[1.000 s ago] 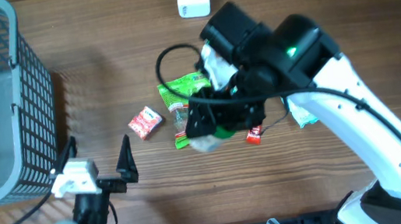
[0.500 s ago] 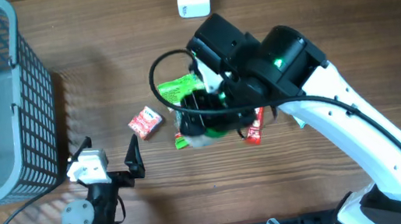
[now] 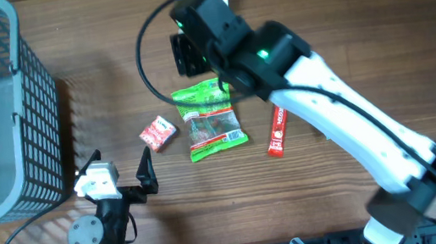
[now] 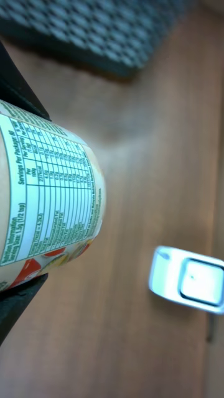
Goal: Scan the item barcode
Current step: 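Lift the jar and hold its label under the scanner, right gripper, then carry the jar to the right table edge and release it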
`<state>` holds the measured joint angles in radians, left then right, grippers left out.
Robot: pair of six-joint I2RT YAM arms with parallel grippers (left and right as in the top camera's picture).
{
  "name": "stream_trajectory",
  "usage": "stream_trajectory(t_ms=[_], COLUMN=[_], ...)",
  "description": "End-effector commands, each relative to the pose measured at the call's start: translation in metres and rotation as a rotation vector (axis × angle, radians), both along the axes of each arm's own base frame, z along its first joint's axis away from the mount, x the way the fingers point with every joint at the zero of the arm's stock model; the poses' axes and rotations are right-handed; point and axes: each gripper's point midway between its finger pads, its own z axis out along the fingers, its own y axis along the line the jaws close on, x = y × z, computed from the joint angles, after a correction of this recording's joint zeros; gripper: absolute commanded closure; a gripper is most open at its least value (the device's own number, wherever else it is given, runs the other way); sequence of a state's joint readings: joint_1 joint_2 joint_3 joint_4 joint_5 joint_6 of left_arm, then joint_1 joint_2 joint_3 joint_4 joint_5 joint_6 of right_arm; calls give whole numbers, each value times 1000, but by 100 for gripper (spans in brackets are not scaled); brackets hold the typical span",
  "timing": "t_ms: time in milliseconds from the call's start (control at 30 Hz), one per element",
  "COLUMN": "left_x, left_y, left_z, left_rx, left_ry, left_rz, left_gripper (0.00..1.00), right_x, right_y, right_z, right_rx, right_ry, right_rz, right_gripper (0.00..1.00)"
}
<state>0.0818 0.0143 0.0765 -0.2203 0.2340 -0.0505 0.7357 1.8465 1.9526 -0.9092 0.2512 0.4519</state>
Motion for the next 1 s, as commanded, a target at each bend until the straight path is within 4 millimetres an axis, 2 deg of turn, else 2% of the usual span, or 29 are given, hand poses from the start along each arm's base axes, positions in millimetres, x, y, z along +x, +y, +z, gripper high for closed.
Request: stream_trajectory(t_ms=[0,133,200,300,400,633,733,867,967], left_x=[0,0,0,0,0,0,0,0,0], left_y=[0,0,0,0,0,0,0,0,0], left_z=[-3,-3,-3,-3,-3,-3,-3,-3,-3], left_rx=[-11,-11,-11,-11,-11,-11,-11,-11,-11], left_ry=[6,6,6,6,6,6,6,6,6], left_rz=[-2,-1,-2,-1,-1,-2,-2,-2,-1], left_gripper=[0,0,0,0,0,0,0,0,0], right_x=[68,130,161,196,221,247,251,252,249], right_y=[-23,-44,-56,-60,-48,-39,-37,-43,-46], right_z=[-32,-73,-87,-87,-87,-112,-127,-125,-107], right_rx=[-111,-99,-73,-60,-91,-51,-48,-81,-82], right_ry=[-97,-133,-180,-299,-442,-569,-579,-586,-597], right_rz=[-110,-194,-238,-234,-178,-204,-208,-229,-239], right_gripper=[43,42,41,36,36,37,36,38,38])
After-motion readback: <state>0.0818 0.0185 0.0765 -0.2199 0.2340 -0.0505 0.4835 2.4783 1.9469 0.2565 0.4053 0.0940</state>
